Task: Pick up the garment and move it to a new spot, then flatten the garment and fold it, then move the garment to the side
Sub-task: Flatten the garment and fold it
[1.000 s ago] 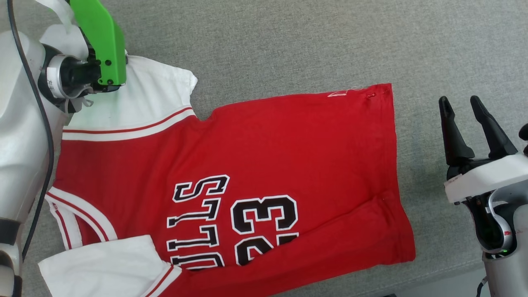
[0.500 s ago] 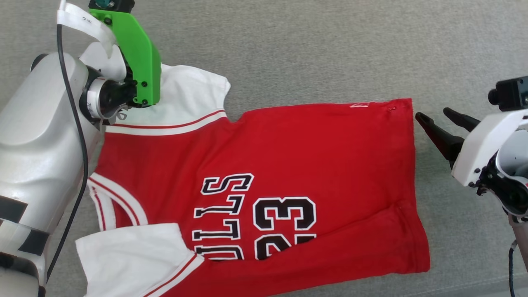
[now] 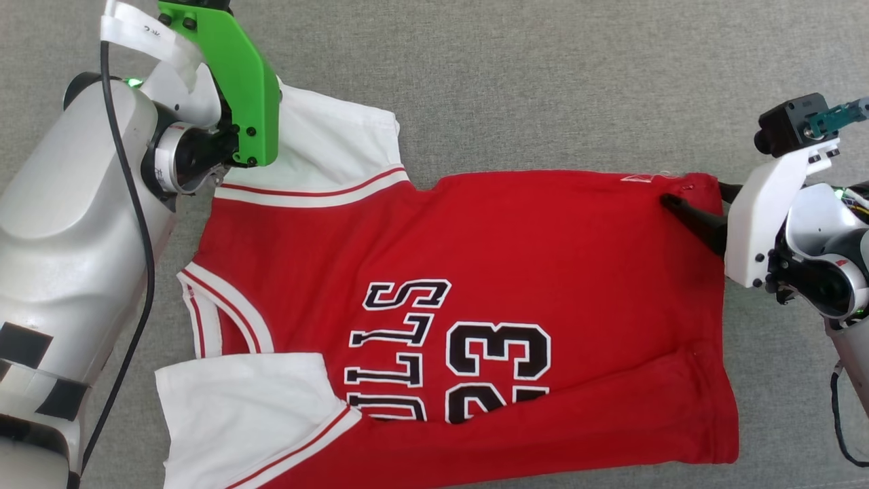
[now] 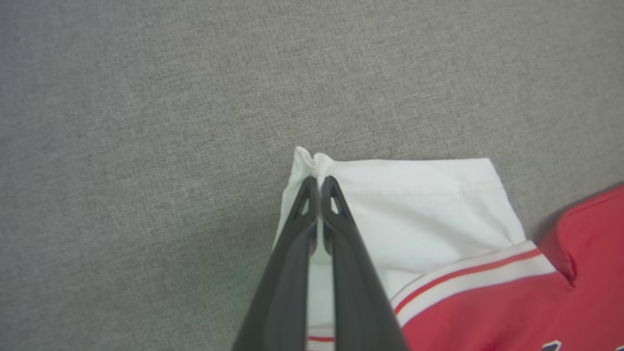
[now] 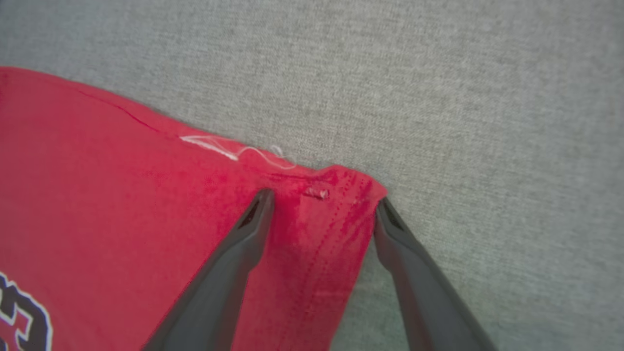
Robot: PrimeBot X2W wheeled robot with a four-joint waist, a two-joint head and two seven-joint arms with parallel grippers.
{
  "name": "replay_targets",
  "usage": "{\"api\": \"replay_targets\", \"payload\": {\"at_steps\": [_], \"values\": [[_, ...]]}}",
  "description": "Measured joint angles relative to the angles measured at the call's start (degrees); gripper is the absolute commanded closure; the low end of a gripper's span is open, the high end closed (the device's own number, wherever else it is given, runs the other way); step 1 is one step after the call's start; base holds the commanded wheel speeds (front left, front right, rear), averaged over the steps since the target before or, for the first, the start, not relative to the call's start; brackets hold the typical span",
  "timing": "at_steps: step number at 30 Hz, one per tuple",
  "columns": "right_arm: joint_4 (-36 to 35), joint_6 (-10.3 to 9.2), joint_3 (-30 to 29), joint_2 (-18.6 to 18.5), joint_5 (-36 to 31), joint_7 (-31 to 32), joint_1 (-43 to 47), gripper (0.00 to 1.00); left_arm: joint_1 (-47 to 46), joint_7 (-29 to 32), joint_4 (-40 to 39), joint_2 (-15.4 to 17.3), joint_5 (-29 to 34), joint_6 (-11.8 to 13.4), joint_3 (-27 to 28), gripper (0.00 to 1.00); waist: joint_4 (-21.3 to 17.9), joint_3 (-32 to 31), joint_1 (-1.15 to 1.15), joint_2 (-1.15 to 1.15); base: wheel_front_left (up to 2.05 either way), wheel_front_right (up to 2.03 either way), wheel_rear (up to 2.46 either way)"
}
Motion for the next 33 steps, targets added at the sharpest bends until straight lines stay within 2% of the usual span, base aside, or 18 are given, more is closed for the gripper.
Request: {"api": "replay_targets", "payload": {"at_steps": [1,2,7,12,17,23,33], "values": [[1.32,-0.01,1.57,-0.55,0.47,1.81,-0.9,0.53,0.09,-0.49,-0.05,0.0,-0.01,0.0,0.18,1.0,0.29,0.29,0.0,0.0,0.0,0.0,0.0],[1.56,-0.02,2.07,-0.7,0.6,2.3,-1.26,1.0,0.11,-0.58,-0.05,0.0,-0.01,0.0,0.2,1.0,0.34,0.3,0.0,0.0,0.0,0.0,0.0],[2.23,-0.02,2.77,-1.11,1.05,2.31,-1.86,1.0,0.9,-1.36,-0.1,0.05,-0.16,0.01,0.38,1.0,0.49,-0.14,0.0,0.0,0.0,0.0,0.0],[2.18,0.08,0.62,-0.98,0.87,-3.91,-1.76,1.0,3.54,-4.45,-1.89,1.44,-0.52,0.05,1.34,1.0,0.77,-1.88,0.0,0.0,0.0,0.0,0.0],[0.86,0.08,-2.54,-1.01,0.31,-7.59,0.14,1.0,8.43,-8.77,-5.55,3.31,-2.13,0.8,3.8,1.0,1.25,-3.91,0.0,0.0,0.0,0.0,0.0],[-1.31,0.08,-5.24,-0.69,-0.71,-9.4,6.56,1.0,17.44,-13.63,-12.14,6.91,-3.25,3.15,6.45,1.0,2.07,-6.82,0.0,0.0,0.0,0.0,0.0],[-3.31,0.07,-8.66,2.71,-2.41,-11.38,18.12,1.0,38.03,-23.16,-25.05,10.24,-6.38,9.61,11.0,1.0,3.43,-11.89,0.0,0.0,0.0,0.0,0.0]]}}
